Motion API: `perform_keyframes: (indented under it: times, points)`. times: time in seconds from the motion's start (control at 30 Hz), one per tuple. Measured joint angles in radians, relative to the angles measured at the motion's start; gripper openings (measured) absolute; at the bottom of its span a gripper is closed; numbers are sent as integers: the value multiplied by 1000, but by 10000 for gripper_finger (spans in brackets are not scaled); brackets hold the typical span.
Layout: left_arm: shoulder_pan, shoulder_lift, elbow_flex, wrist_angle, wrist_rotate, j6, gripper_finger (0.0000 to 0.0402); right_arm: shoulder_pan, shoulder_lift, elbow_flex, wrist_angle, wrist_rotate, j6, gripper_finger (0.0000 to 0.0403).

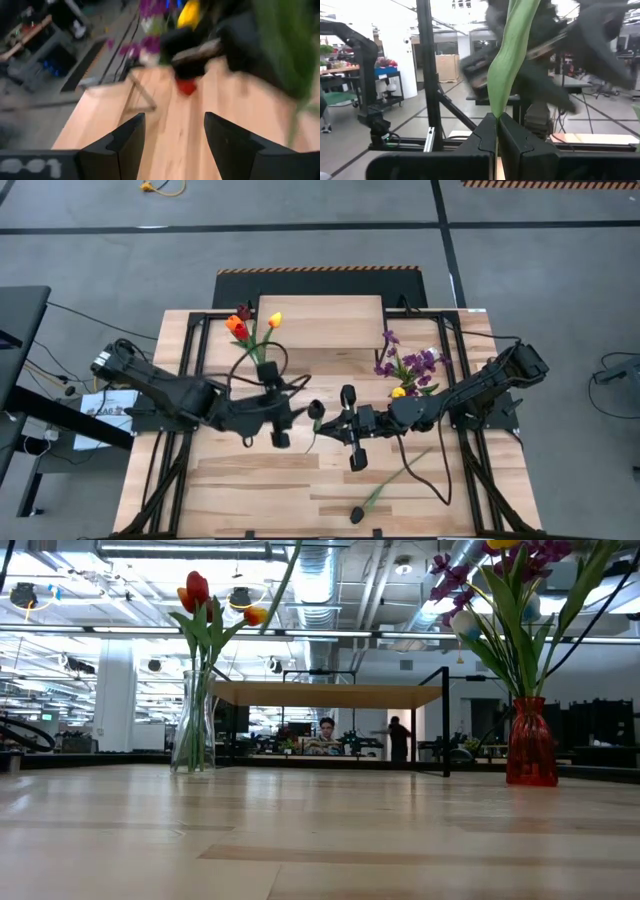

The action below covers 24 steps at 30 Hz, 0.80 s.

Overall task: Pick and place flowers into a vace then onto a shelf
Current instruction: Put the left black flower into the transparent vase

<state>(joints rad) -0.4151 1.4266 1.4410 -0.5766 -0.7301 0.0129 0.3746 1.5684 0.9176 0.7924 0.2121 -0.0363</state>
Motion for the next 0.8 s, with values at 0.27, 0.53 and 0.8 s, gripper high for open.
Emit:
perform_keyframes:
  times: [0.27,0.53,0.8]
  points:
    - [-10,-63,-161,297,50,48,197,-4,0,0,-19,57,-43,0]
    - [-63,-197,-245,451,124,-5,196,-12,0,0,-44,66,-54,0]
    - [-24,-186,-393,715,137,30,196,-24,0,0,-45,54,-53,0]
